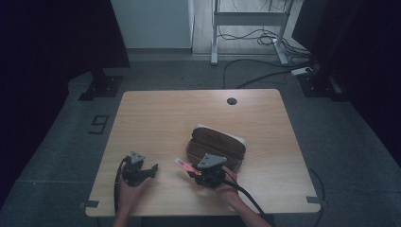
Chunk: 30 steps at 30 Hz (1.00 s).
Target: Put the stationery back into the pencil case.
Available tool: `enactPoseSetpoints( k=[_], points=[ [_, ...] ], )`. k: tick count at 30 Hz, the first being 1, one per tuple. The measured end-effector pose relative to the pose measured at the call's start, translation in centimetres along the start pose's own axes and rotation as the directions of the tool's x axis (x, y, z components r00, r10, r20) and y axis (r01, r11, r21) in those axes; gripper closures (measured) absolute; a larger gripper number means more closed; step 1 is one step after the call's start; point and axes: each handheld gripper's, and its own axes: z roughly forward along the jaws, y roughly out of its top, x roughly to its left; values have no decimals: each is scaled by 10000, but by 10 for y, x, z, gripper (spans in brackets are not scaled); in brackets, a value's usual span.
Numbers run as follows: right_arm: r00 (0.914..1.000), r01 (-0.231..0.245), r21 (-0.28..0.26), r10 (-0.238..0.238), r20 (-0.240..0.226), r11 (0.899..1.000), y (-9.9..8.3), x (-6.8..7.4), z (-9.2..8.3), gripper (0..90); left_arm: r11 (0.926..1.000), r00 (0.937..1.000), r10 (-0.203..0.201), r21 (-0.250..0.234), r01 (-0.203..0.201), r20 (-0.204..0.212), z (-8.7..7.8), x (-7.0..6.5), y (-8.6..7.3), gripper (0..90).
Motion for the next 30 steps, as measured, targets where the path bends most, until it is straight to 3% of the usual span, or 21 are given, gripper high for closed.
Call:
enactPoseSetpoints(
  k=[19, 30],
  points=[
    [9981, -286, -783, 328, 527, 9965, 9, -38, -35, 658, 10000, 10000, -3, -2, 3, 1, 0, 0, 0, 275],
    [9973, -317, -939, 377, 631, 9951, 10, -51, -45, 658, 10000, 10000, -4, -2, 4, 0, 0, 0, 0, 276]
  ],
)
